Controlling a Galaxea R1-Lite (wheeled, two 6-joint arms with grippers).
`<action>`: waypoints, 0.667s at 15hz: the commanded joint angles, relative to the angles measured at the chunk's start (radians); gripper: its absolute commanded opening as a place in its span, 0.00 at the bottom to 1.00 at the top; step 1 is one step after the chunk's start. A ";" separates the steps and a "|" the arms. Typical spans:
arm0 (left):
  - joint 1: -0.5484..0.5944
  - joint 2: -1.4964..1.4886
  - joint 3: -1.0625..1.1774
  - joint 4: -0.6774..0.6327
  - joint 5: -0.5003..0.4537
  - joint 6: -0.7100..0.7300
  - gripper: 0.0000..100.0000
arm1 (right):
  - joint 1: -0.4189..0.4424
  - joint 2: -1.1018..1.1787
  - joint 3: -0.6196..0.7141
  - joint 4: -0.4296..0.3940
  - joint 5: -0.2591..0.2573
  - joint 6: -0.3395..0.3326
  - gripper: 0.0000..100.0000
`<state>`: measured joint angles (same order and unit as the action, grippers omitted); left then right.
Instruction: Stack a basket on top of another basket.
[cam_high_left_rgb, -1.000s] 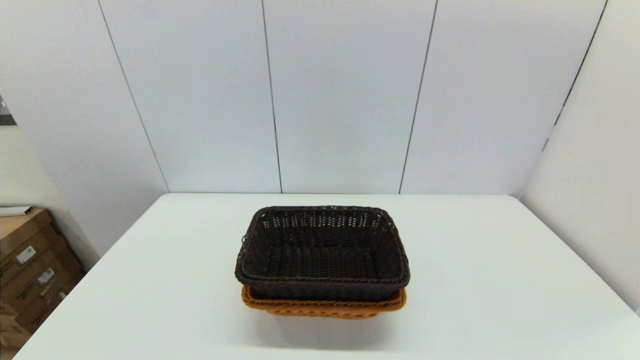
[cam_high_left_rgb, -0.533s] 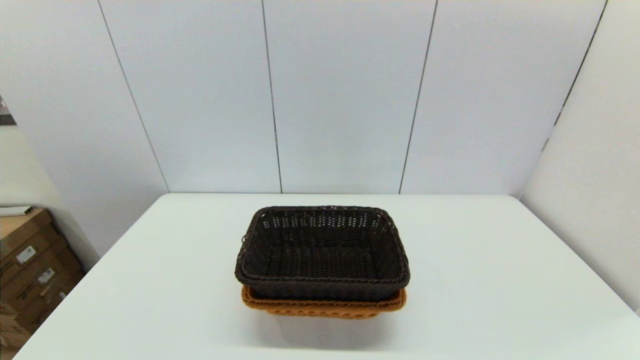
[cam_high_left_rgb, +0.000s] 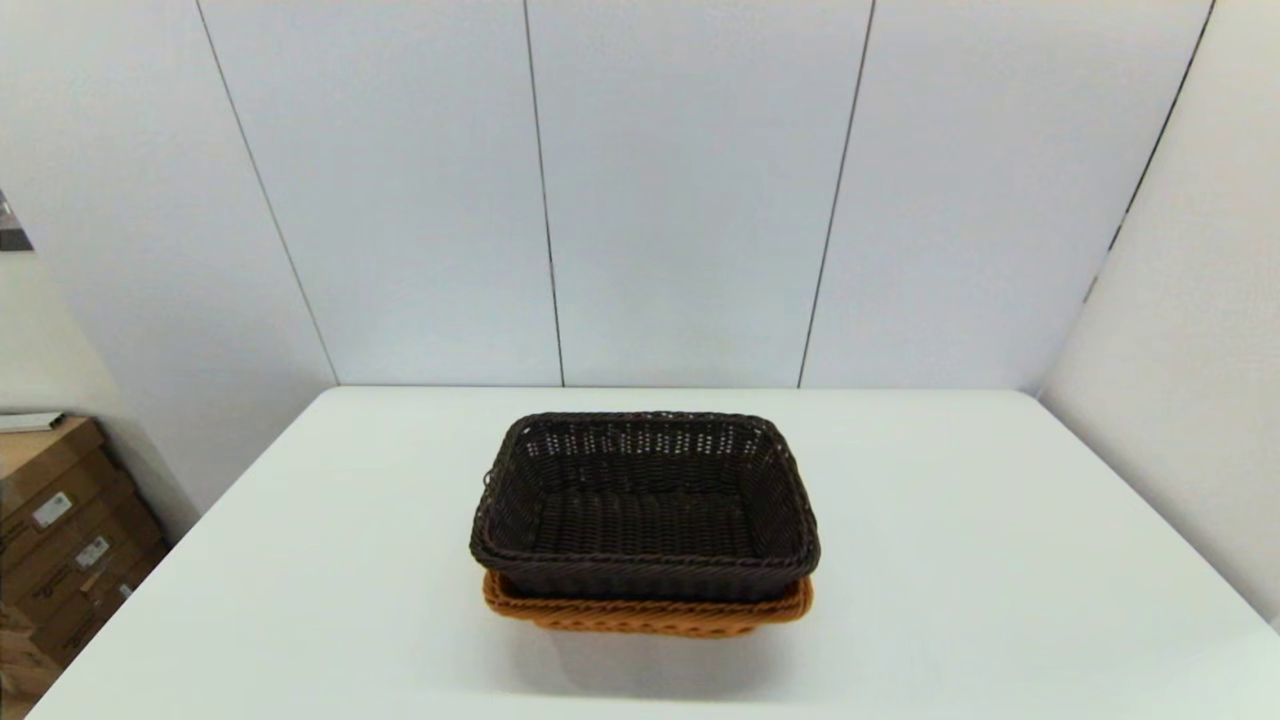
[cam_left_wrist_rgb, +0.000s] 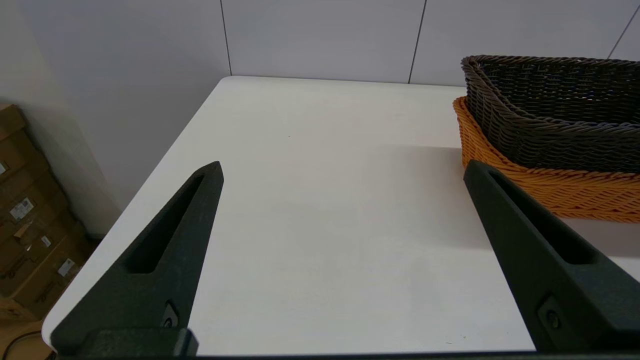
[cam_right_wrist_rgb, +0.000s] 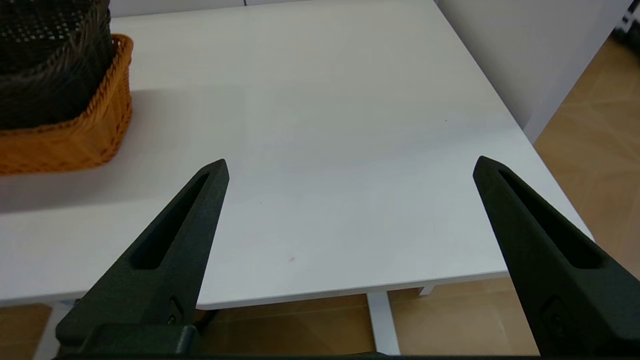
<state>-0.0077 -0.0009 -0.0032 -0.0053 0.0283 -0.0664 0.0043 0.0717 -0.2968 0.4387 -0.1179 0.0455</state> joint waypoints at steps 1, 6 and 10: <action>0.000 -0.001 0.000 -0.001 0.001 -0.001 1.00 | 0.000 -0.073 0.082 -0.068 0.006 -0.084 1.00; 0.000 -0.001 0.000 -0.001 0.001 -0.001 1.00 | 0.000 -0.073 0.235 -0.364 0.072 -0.171 1.00; 0.000 -0.001 0.000 -0.001 0.001 -0.001 1.00 | 0.000 -0.073 0.240 -0.370 0.080 -0.167 1.00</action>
<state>-0.0077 -0.0009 -0.0028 -0.0053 0.0287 -0.0668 0.0043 0.0000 -0.0600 0.0691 -0.0385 -0.1206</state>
